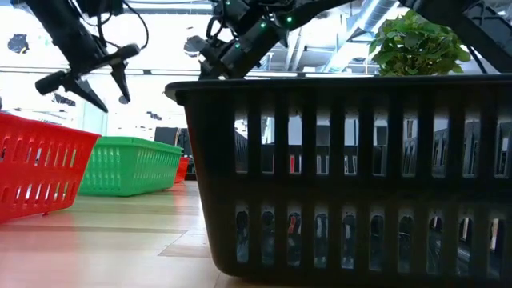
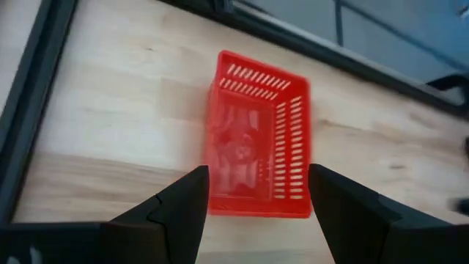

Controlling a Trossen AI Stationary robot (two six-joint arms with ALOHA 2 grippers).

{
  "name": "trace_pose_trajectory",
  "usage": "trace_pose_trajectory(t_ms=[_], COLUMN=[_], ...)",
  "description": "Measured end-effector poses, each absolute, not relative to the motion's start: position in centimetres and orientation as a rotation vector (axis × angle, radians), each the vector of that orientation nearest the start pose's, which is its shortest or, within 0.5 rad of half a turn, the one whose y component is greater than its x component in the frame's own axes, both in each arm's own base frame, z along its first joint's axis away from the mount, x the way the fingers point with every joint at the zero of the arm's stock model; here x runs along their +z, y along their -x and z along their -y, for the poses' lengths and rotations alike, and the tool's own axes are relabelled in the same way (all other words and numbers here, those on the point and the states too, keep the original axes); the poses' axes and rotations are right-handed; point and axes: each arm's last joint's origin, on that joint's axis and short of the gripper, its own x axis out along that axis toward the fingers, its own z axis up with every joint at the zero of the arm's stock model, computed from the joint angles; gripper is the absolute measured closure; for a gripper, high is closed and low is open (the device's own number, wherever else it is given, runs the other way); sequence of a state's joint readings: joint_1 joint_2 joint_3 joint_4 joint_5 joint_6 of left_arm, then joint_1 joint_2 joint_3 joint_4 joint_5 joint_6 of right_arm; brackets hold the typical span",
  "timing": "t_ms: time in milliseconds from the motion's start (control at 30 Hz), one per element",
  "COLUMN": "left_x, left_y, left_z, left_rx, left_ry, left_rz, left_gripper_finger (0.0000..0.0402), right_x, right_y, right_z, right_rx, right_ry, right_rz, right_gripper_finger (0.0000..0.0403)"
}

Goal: Stack baskets by color
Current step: Stack the top red bin on top of the middle red bin

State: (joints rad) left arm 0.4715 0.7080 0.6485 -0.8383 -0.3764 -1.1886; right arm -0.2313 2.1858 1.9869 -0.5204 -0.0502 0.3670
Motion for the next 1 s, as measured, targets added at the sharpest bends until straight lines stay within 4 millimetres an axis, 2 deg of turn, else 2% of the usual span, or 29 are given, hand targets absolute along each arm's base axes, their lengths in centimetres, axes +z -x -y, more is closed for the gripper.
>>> trace_pose_trajectory(t_ms=[133,300,567,833,1000], left_x=[22.5,20.8,18.4,16.7,15.7], left_y=[-11.6,-12.9,-15.2,-17.2,-18.0], left_z=[-8.0,-9.7,-12.1,-13.4,-13.8], left_rx=[1.277,1.325,1.282,1.19,1.174], left_ry=[1.047,0.995,0.971,1.079,1.129], left_rz=[-0.431,-0.53,-0.619,-0.602,-0.59], left_gripper_finger=[0.0182,0.0182,0.0182,0.0184,0.0227], right_x=[28.7,31.8,36.6,39.2,39.3], right_y=[-47.3,-45.8,-42.4,-39.3,-38.2], right_z=[10.2,9.1,7.7,6.3,5.5], right_rx=[-0.288,-0.261,-0.254,-0.352,-0.453], right_ry=[-0.444,-0.419,-0.388,-0.314,-0.302], right_rz=[-0.686,-0.655,-0.627,-0.647,-0.7], right_gripper_finger=[0.0233,0.0234,0.0238,0.024,0.0245])
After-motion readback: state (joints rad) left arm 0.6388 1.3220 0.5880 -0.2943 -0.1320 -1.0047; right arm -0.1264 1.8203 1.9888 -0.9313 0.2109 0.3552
